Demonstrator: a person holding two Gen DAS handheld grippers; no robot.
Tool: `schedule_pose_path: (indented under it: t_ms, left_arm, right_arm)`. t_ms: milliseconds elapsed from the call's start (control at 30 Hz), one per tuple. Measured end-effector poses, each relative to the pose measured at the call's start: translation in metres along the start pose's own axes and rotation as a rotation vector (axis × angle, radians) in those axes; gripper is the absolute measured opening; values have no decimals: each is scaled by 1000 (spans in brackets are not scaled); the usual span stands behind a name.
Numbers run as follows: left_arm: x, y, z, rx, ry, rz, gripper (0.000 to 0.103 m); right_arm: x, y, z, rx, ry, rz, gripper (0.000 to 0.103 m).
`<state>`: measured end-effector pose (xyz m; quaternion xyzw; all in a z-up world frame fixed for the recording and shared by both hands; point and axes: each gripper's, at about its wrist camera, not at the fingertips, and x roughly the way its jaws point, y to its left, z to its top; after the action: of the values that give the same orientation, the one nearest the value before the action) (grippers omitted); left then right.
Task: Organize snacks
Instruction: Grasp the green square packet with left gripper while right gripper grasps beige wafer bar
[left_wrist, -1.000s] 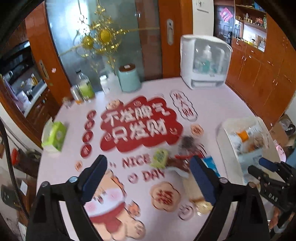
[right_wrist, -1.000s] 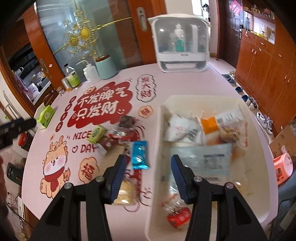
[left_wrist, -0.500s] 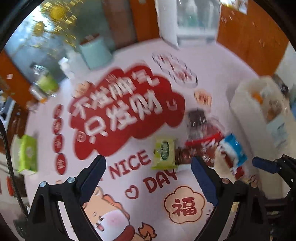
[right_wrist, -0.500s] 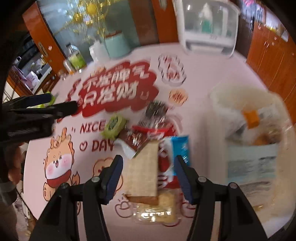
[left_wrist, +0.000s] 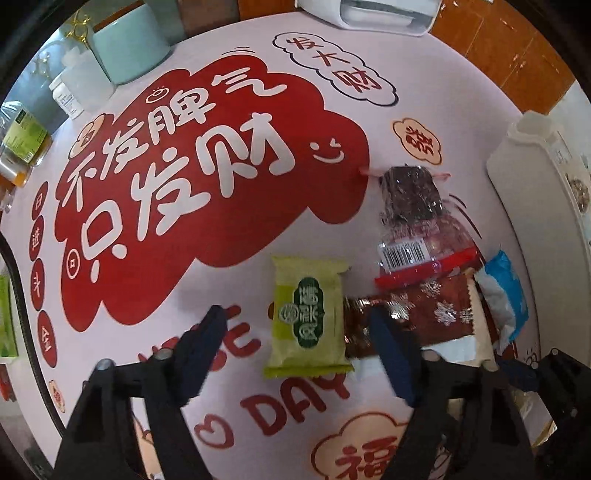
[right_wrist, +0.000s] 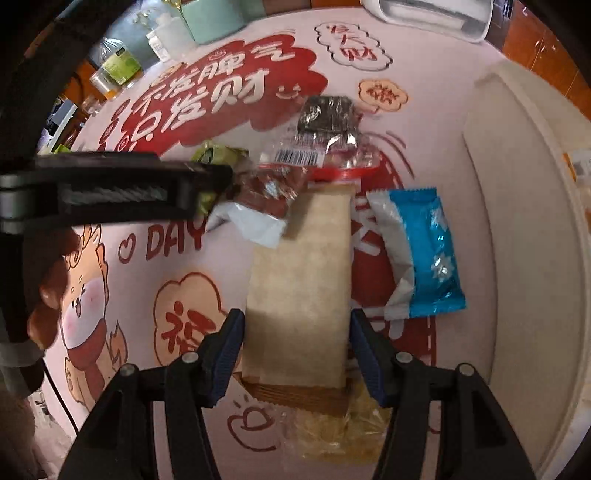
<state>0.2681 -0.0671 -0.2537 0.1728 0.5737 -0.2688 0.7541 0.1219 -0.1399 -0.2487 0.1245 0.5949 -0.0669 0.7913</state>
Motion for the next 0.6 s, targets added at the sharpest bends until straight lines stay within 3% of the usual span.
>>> schedule_pose_path:
  t_ms: [67, 200, 233, 600]
  left_arm:
    - [6, 2, 2, -12, 18, -1, 58]
    - [5, -1, -1, 11, -18, 15, 45]
    - [3, -2, -3, 16, -30, 14, 35]
    - [-24, 9, -51, -88, -57, 7, 35]
  right_arm:
    - [-1, -2, 1, 6, -18, -1, 58]
    - [-3, -8, 3, 11, -47, -25, 56]
    - [-2, -10, 3, 11, -50, -23, 56]
    - [-2, -11, 3, 15, -55, -2, 54]
